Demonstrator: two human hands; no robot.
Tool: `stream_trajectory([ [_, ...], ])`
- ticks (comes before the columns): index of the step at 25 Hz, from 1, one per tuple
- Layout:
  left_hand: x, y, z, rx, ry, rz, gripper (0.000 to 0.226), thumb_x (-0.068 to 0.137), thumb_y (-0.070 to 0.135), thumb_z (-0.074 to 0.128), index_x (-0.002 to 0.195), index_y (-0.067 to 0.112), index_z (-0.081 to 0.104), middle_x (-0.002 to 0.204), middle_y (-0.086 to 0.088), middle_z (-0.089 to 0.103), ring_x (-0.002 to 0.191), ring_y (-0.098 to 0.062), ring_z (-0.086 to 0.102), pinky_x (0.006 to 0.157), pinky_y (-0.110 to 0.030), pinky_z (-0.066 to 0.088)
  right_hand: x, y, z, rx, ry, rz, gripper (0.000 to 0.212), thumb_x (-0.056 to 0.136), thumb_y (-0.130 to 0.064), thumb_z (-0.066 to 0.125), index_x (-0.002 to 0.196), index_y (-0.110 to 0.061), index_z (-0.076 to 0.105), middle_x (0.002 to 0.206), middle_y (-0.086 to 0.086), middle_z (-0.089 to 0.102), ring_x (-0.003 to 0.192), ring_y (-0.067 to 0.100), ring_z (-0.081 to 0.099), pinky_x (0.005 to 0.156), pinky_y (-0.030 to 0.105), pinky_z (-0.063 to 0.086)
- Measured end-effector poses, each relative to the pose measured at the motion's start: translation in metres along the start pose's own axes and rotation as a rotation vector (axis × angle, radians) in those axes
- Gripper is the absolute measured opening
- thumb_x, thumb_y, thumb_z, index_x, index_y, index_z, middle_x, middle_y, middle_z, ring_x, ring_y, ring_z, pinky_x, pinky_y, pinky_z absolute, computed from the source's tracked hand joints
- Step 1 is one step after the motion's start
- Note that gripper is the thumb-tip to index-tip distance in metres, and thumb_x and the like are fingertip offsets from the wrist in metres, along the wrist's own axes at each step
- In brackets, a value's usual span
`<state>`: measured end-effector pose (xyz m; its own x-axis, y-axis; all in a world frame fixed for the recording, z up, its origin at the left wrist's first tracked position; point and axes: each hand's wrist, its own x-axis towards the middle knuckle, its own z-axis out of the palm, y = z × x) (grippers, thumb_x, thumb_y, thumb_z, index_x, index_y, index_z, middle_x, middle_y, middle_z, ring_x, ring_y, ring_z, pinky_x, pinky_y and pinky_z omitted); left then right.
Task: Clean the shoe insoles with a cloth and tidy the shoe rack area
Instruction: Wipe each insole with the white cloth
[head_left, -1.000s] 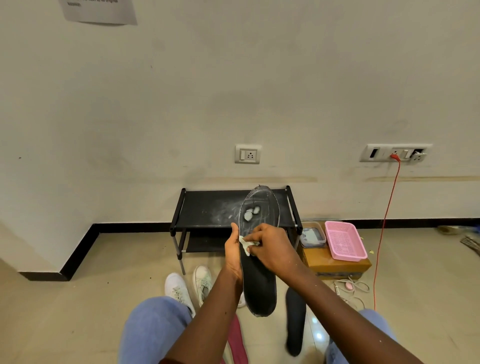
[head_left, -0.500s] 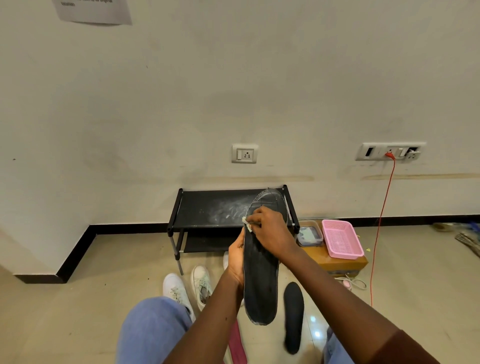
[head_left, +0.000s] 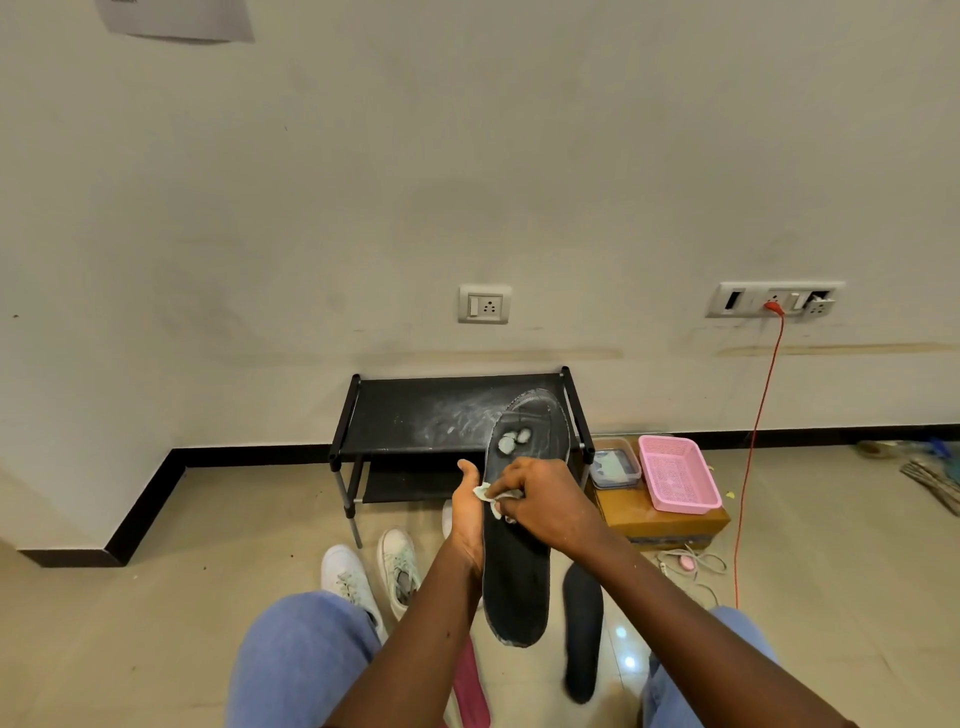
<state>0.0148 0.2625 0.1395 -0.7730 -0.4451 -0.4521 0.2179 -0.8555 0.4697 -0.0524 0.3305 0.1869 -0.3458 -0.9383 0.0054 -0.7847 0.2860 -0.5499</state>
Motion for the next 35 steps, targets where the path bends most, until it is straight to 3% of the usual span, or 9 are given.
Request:
stream_trajectory([
  [5,-0.001,-0.005,0.006,0.017,-0.014,0.030,0.068,0.098,0.054,0.018,0.097,0.004,0.064,0.075,-0.017,0.071,0.067,-0.025,0.071,0.053,-0.030,0.057,0.018,0.005,-0.008,-0.023,0.096,0.029,0.025,0.089,-0.007,0.055,0.112,-0.009,0.066,0.114,0.008,0.062,0.102,0.016,0.058,0.087,0.016,0.041],
  [8,0.001,-0.010,0.007,0.100,-0.005,-0.004,0.061,0.099,0.051,0.018,0.105,0.008,0.060,0.078,-0.014,0.073,0.072,-0.024,0.071,0.056,-0.031,0.057,0.032,0.012,-0.012,-0.057,0.160,0.051,0.028,0.091,-0.005,0.050,0.114,-0.008,0.065,0.114,0.011,0.059,0.104,0.021,0.055,0.088,0.024,0.043],
  [10,0.002,-0.007,0.007,0.124,0.004,0.001,0.063,0.098,0.054,0.016,0.109,0.010,0.059,0.079,-0.013,0.073,0.076,-0.024,0.070,0.059,-0.032,0.057,0.034,0.012,-0.009,-0.087,0.178,0.026,0.030,0.092,-0.004,0.048,0.118,-0.009,0.062,0.118,0.009,0.056,0.107,0.021,0.054,0.088,0.022,0.041],
  [16,0.011,0.000,-0.003,0.057,-0.008,0.039,0.088,0.091,0.067,0.017,0.077,0.004,0.076,0.079,-0.017,0.071,0.070,-0.025,0.072,0.056,-0.029,0.058,0.013,0.009,-0.001,-0.018,0.104,-0.044,0.031,0.090,0.001,0.049,0.115,-0.010,0.064,0.120,0.005,0.058,0.110,0.015,0.053,0.090,0.011,0.035],
  [18,0.015,0.004,-0.008,0.058,0.006,0.039,0.089,0.086,0.073,0.021,0.082,0.003,0.076,0.082,-0.018,0.070,0.075,-0.026,0.071,0.062,-0.031,0.058,0.004,0.006,0.003,-0.002,0.080,-0.066,0.029,0.090,-0.002,0.052,0.114,-0.012,0.065,0.118,0.003,0.059,0.107,0.013,0.054,0.089,0.011,0.037],
  [21,0.019,0.008,-0.012,0.068,0.036,0.054,0.084,0.082,0.076,0.035,0.105,0.003,0.070,0.101,-0.019,0.068,0.090,-0.029,0.068,0.074,-0.035,0.058,-0.007,0.004,0.010,-0.005,0.049,-0.082,0.027,0.090,-0.008,0.055,0.115,-0.014,0.065,0.117,0.001,0.058,0.106,0.011,0.054,0.092,0.015,0.040],
  [25,0.011,0.004,-0.006,0.046,-0.014,0.102,0.070,0.086,0.065,0.038,0.094,0.005,0.074,0.093,-0.015,0.070,0.085,-0.026,0.069,0.077,-0.034,0.057,-0.005,0.007,0.013,-0.019,0.081,-0.058,0.025,0.091,-0.011,0.055,0.114,-0.012,0.065,0.113,0.003,0.060,0.101,0.012,0.056,0.094,0.021,0.044],
  [32,0.000,-0.003,0.003,0.055,-0.056,0.061,0.058,0.095,0.053,0.032,0.105,0.004,0.063,0.086,-0.017,0.071,0.075,-0.027,0.071,0.063,-0.035,0.059,0.029,0.023,-0.005,-0.130,0.179,0.023,0.026,0.093,-0.008,0.050,0.115,-0.008,0.065,0.117,0.010,0.060,0.105,0.022,0.056,0.091,0.025,0.042],
  [35,0.000,-0.002,0.007,0.057,-0.055,0.083,0.059,0.096,0.052,0.031,0.102,0.006,0.067,0.087,-0.017,0.072,0.074,-0.027,0.072,0.061,-0.036,0.059,0.039,0.026,-0.012,-0.146,0.210,0.042,0.027,0.093,-0.009,0.049,0.115,-0.008,0.064,0.116,0.010,0.060,0.103,0.022,0.056,0.087,0.023,0.041],
])
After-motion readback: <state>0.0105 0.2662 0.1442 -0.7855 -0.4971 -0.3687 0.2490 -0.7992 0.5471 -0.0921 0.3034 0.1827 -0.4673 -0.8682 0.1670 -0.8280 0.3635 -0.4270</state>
